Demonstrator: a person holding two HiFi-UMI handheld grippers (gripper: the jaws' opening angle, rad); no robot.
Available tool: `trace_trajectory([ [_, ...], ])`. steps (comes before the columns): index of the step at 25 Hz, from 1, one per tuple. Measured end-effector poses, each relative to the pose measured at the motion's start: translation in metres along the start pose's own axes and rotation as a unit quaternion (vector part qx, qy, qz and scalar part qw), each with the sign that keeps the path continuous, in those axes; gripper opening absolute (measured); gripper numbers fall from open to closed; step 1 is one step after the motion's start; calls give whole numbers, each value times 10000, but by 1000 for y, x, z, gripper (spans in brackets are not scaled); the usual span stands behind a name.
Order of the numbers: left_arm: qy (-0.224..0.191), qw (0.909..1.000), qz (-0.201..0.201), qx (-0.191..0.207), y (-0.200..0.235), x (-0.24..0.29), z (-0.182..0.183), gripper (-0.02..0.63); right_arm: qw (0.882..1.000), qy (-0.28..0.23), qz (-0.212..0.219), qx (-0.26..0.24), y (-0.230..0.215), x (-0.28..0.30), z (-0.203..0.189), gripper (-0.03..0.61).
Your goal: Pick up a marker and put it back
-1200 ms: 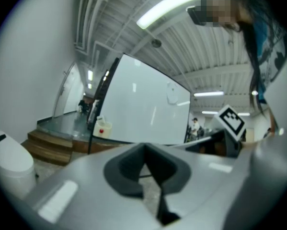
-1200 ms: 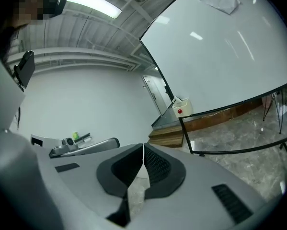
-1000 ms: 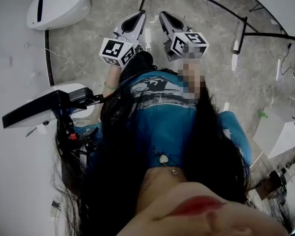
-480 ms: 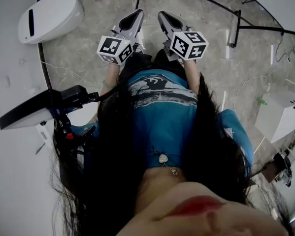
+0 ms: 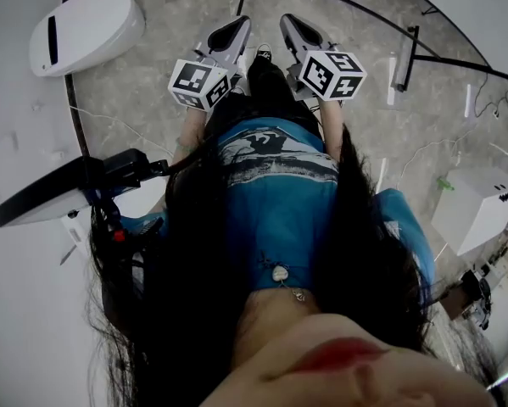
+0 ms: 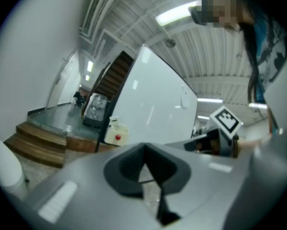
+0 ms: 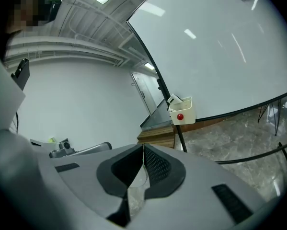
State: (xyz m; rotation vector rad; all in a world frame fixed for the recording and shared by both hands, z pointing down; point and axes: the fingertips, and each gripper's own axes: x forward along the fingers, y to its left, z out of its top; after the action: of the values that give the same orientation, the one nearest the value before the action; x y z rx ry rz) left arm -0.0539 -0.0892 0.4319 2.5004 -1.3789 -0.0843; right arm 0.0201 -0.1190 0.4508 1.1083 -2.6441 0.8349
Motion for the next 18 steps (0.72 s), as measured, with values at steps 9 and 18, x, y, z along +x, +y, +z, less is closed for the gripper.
trace_trajectory([
  [9, -260, 9985, 409, 247, 35, 25, 45, 3, 9987, -315, 161, -355, -18, 33, 70, 14],
  [18, -61, 9986, 460, 271, 94, 144, 53, 3, 9960, -58, 236, -863, -95, 129, 131, 14],
])
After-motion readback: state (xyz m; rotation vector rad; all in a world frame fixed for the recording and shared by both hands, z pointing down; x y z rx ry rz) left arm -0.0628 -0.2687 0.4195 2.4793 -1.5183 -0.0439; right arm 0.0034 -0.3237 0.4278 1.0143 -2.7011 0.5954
